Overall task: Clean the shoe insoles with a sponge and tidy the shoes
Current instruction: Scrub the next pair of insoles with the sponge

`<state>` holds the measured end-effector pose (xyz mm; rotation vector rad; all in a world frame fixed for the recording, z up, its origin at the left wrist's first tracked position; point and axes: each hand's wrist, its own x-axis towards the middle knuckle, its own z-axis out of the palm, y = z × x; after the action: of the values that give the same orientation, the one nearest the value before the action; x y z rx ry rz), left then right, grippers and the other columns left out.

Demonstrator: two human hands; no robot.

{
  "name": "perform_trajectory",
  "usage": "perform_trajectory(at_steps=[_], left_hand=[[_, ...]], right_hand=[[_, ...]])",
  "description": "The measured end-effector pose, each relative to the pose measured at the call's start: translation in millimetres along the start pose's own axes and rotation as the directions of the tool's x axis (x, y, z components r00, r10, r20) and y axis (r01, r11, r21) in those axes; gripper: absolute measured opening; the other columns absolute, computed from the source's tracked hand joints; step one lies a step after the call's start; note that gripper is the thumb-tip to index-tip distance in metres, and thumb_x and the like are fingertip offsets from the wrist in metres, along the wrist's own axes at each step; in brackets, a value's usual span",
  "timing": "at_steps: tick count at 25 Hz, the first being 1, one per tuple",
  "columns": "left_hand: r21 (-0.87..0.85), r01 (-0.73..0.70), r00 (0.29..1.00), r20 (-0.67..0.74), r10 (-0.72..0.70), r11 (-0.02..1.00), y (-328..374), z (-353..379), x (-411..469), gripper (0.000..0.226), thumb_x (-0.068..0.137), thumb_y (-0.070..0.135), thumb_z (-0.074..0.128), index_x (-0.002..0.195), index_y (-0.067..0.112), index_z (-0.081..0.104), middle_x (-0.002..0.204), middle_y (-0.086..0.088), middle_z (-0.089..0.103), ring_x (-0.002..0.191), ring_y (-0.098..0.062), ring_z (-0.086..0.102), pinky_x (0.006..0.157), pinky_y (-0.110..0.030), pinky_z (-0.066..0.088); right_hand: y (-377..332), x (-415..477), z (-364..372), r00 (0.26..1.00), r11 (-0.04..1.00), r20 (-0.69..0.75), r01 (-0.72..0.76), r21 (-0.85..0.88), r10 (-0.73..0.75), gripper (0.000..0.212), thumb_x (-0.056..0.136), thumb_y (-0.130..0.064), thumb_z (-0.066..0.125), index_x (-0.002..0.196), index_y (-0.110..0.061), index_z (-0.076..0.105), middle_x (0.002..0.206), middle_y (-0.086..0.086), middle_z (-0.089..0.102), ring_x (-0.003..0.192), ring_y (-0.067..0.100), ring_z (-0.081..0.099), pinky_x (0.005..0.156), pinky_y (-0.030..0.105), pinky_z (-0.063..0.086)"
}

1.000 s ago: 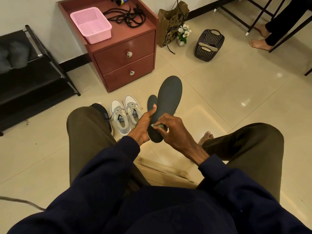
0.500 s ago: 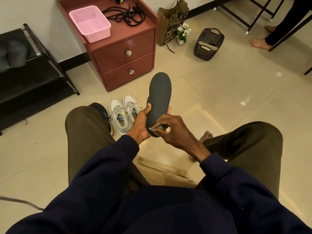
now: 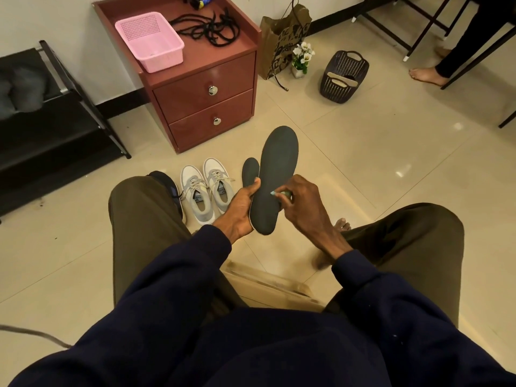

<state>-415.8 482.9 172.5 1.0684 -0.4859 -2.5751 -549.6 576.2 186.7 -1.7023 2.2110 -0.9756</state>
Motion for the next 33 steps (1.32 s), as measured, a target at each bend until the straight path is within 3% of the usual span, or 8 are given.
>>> perform_trajectory(at_steps=[3, 5, 11, 15, 18, 23, 28, 33], left_hand=[[0.053, 0.088, 0.992, 0.084, -0.092, 0.995, -7.0, 0.3, 2.0, 0.055, 0.107, 0.037, 0.047, 0.143, -0.004, 0.052, 0.140, -0.026, 0.057, 0.126, -0.038, 0.055, 0.119, -0.051, 0.036], [0.082, 0.096, 0.989, 0.108, -0.105, 0.992, -7.3, 3.7, -2.0, 0.053, 0.108, 0.037, 0.046, 0.139, -0.004, 0.056, 0.134, -0.027, 0.061, 0.122, -0.039, 0.058, 0.119, -0.051, 0.036], [0.125, 0.063, 0.998, 0.018, -0.065, 0.990, 0.8, 2.0, -4.0, 0.034, 0.105, 0.034, 0.052, 0.114, 0.005, 0.069, 0.096, -0.011, 0.076, 0.077, -0.023, 0.073, 0.074, -0.035, 0.062], [0.125, 0.130, 0.982, 0.123, -0.146, 0.984, -2.7, 6.9, -10.0, 0.050, 0.109, 0.037, 0.045, 0.133, -0.003, 0.060, 0.129, -0.026, 0.064, 0.110, -0.037, 0.062, 0.101, -0.046, 0.050], [0.150, 0.147, 0.960, 0.218, -0.178, 0.978, -4.3, 5.7, -7.7, 0.059, 0.109, 0.040, 0.043, 0.147, -0.004, 0.047, 0.144, -0.028, 0.052, 0.114, -0.036, 0.059, 0.098, -0.044, 0.051], [0.044, 0.115, 0.979, 0.164, -0.121, 0.992, -0.7, 5.8, -9.1, 0.029, 0.108, 0.029, 0.047, 0.117, 0.006, 0.063, 0.103, -0.015, 0.072, 0.082, -0.026, 0.071, 0.083, -0.044, 0.060], [0.033, 0.124, 0.973, 0.190, -0.128, 0.992, 0.9, 6.9, -10.5, 0.042, 0.108, 0.031, 0.044, 0.140, 0.006, 0.056, 0.131, -0.019, 0.063, 0.107, -0.035, 0.067, 0.109, -0.055, 0.042], [0.023, 0.055, 0.992, 0.116, -0.057, 0.998, 1.5, 0.0, -5.8, 0.062, 0.107, 0.055, 0.038, 0.142, 0.007, 0.057, 0.135, -0.016, 0.064, 0.120, -0.028, 0.065, 0.108, -0.040, 0.049]], right_hand=[[27.4, 7.9, -11.7, 0.985, 0.984, -0.112, -0.145, -0.100, 0.133, 0.007, 0.092, -0.013, 0.074, 0.099, -0.010, 0.075, 0.096, 0.006, 0.065, 0.083, 0.015, 0.061, 0.070, 0.029, 0.053], [29.1, 4.9, -16.8, 0.976, 0.985, -0.154, -0.164, -0.051, 0.154, 0.007, 0.092, -0.013, 0.074, 0.099, -0.010, 0.075, 0.096, 0.005, 0.066, 0.082, 0.012, 0.059, 0.071, 0.028, 0.054], [-8.7, -6.6, -1.4, 0.972, 0.983, 0.144, 0.184, 0.029, -0.186, 0.009, 0.090, -0.012, 0.076, 0.097, -0.007, 0.075, 0.093, 0.004, 0.065, 0.082, 0.014, 0.060, 0.073, 0.022, 0.049], [32.1, 16.1, -24.7, 0.993, 0.993, -0.117, -0.045, -0.110, 0.032, 0.005, 0.093, -0.013, 0.073, 0.095, -0.009, 0.073, 0.093, 0.006, 0.064, 0.083, 0.018, 0.060, 0.072, 0.028, 0.048], [43.1, 13.3, -41.1, 0.952, 0.983, -0.245, -0.185, 0.012, 0.182, 0.004, 0.093, -0.015, 0.074, 0.095, -0.012, 0.076, 0.091, 0.002, 0.066, 0.081, 0.010, 0.060, 0.070, 0.021, 0.049], [0.7, -2.0, -16.1, 0.970, 0.979, 0.143, 0.186, 0.080, -0.196, 0.012, 0.091, -0.016, 0.076, 0.100, -0.009, 0.075, 0.098, 0.002, 0.067, 0.086, 0.009, 0.060, 0.074, 0.016, 0.048], [18.9, 9.1, -27.0, 0.999, 0.998, -0.012, 0.047, 0.047, -0.047, 0.009, 0.091, -0.013, 0.076, 0.100, -0.011, 0.075, 0.095, 0.001, 0.066, 0.081, 0.007, 0.057, 0.070, 0.027, 0.053], [-30.1, -10.5, -8.4, 0.928, 0.952, 0.245, 0.236, 0.195, -0.280, 0.007, 0.089, -0.011, 0.077, 0.096, -0.008, 0.077, 0.095, 0.002, 0.068, 0.082, 0.006, 0.059, 0.076, 0.011, 0.042]])
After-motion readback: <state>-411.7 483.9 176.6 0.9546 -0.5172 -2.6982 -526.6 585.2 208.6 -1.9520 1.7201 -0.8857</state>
